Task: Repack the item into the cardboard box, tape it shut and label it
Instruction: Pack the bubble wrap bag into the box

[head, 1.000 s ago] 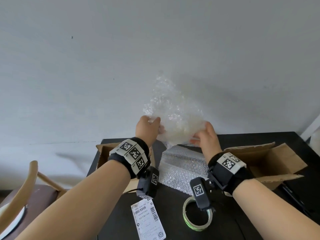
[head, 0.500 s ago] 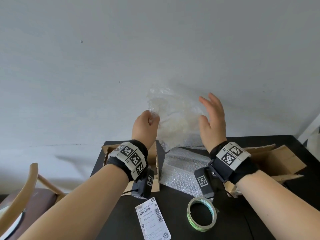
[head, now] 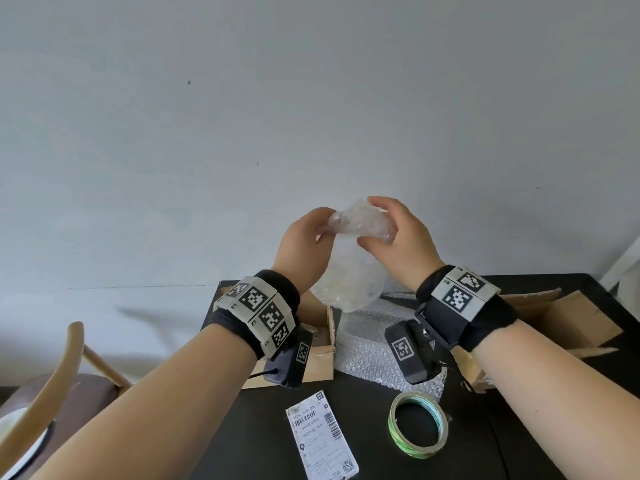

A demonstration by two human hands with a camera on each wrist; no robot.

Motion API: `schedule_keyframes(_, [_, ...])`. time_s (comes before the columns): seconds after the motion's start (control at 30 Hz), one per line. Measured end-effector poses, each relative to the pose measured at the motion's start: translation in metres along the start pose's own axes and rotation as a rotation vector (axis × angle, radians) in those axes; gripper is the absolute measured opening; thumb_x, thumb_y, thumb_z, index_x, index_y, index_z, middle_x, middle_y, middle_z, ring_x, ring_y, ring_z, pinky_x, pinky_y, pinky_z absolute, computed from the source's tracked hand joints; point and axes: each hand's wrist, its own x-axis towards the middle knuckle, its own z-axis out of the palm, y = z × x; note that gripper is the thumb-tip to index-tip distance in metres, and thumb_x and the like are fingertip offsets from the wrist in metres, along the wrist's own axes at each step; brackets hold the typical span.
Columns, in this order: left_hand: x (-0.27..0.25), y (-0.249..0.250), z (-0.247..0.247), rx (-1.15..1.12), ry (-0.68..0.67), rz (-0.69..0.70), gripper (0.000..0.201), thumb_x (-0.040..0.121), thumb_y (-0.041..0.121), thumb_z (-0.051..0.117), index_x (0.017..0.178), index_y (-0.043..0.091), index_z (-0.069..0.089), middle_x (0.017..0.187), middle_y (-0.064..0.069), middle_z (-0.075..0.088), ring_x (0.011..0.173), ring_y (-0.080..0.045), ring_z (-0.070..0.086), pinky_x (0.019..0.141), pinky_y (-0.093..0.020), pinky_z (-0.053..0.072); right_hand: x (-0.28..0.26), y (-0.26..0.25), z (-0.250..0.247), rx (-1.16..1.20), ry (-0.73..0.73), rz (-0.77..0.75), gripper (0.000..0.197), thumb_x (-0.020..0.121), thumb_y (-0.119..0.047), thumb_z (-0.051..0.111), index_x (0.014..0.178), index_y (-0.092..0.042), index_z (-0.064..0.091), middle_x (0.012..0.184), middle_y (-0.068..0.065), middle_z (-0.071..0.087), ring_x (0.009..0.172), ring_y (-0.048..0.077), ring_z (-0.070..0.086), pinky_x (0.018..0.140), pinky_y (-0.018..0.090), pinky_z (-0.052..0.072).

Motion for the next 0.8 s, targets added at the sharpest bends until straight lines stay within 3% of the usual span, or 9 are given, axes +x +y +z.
schedule_keyframes(0.1, [-0.002, -0.006, -0.007, 0.104, 0.102, 0.001, 0.031, 0.089, 0.014, 0.058, 0.12, 0.014, 0.054, 0.116, 0.0, 0.055, 0.112, -0.019, 0.05, 0.094, -0.02, 0.035, 0.004, -0.009, 0.005, 0.031, 0.074, -0.015, 0.048, 0.082, -0.01, 0.067, 0.127, -0.018, 0.052, 0.112, -0.01, 0.053, 0.106, 0.01, 0.052, 0.086, 0.016, 0.037])
schedule_keyframes(0.23, [-0.015, -0.008, -0.016, 0.213, 0.262, -0.022, 0.035, 0.088, 0.025, 0.062, 0.119, 0.012, 0.052, 0.123, -0.007, 0.046, 0.116, -0.023, 0.042, 0.093, -0.017, 0.024, 0.008, -0.015, 0.012, 0.011, 0.186, 0.001, 0.023, 0.081, -0.011, 0.067, 0.1, -0.016, 0.055, 0.09, -0.011, 0.052, 0.089, 0.011, 0.048, 0.074, 0.017, 0.038])
schedule_keyframes(0.3, [-0.02, -0.006, -0.015, 0.106, 0.163, -0.084, 0.028, 0.09, 0.025, 0.059, 0.113, 0.012, 0.053, 0.111, -0.003, 0.053, 0.103, -0.018, 0.052, 0.088, -0.023, 0.04, 0.007, -0.015, 0.015, -0.003, 0.227, 0.001, 0.022, 0.079, -0.007, 0.067, 0.081, -0.017, 0.047, 0.076, -0.011, 0.048, 0.078, 0.014, 0.046, 0.061, 0.013, 0.035])
schedule_keyframes(0.37, [-0.024, -0.006, -0.02, -0.008, 0.026, -0.197, 0.035, 0.092, 0.03, 0.056, 0.121, 0.013, 0.049, 0.115, -0.002, 0.056, 0.095, -0.012, 0.055, 0.081, -0.024, 0.044, 0.004, -0.02, 0.024, 0.001, 0.216, -0.002, 0.024, 0.078, -0.002, 0.067, 0.081, -0.015, 0.047, 0.085, -0.004, 0.054, 0.083, 0.013, 0.048, 0.065, 0.012, 0.034])
schedule_keyframes(0.43, [-0.026, -0.009, -0.024, -0.075, -0.044, -0.264, 0.048, 0.094, 0.032, 0.054, 0.136, 0.014, 0.04, 0.128, -0.004, 0.052, 0.105, -0.012, 0.053, 0.088, -0.023, 0.041, 0.0, -0.027, 0.031, 0.044, 0.169, -0.002, 0.025, 0.076, -0.002, 0.069, 0.083, -0.016, 0.049, 0.095, -0.001, 0.059, 0.088, 0.012, 0.051, 0.072, 0.014, 0.038])
schedule_keyframes(0.5, [-0.027, -0.013, -0.032, -0.161, -0.081, -0.303, 0.056, 0.095, 0.034, 0.051, 0.145, 0.019, 0.03, 0.14, -0.004, 0.044, 0.124, -0.017, 0.046, 0.099, -0.031, 0.042, -0.005, -0.034, 0.038, 0.087, 0.09, 0.005, 0.025, 0.076, -0.01, 0.073, 0.08, -0.017, 0.049, 0.083, -0.008, 0.055, 0.078, 0.008, 0.05, 0.062, 0.007, 0.038])
schedule_keyframes(0.6, [-0.033, -0.019, -0.047, -0.494, -0.136, -0.456, 0.06, 0.097, 0.034, 0.046, 0.148, 0.033, 0.016, 0.151, 0.0, 0.031, 0.132, -0.027, 0.04, 0.09, -0.042, 0.05, -0.018, -0.045, 0.047, 0.155, -0.036, 0.049, 0.03, 0.079, -0.028, 0.073, 0.071, -0.02, 0.045, 0.067, -0.009, 0.041, 0.062, 0.005, 0.04, 0.05, 0.007, 0.034])
schedule_keyframes(0.7, [-0.04, -0.023, -0.06, -0.753, -0.135, -0.511, 0.058, 0.1, 0.027, 0.043, 0.149, 0.03, 0.013, 0.152, -0.004, 0.026, 0.131, -0.029, 0.042, 0.091, -0.042, 0.05, -0.029, -0.052, 0.059, 0.257, -0.091, 0.084, 0.035, 0.086, -0.036, 0.062, 0.066, -0.017, 0.041, 0.064, -0.005, 0.033, 0.059, 0.01, 0.034, 0.056, 0.018, 0.032])
schedule_keyframes(0.8, [-0.046, -0.023, -0.069, -0.91, -0.086, -0.515, 0.052, 0.1, 0.016, 0.041, 0.148, 0.021, 0.022, 0.134, -0.01, 0.047, 0.114, -0.027, 0.055, 0.094, -0.045, 0.049, -0.035, -0.057, 0.074, 0.34, -0.138, 0.156, 0.044, 0.087, -0.045, 0.057, 0.092, -0.001, 0.059, 0.083, 0.015, 0.058, 0.08, 0.027, 0.058, 0.078, 0.038, 0.048])
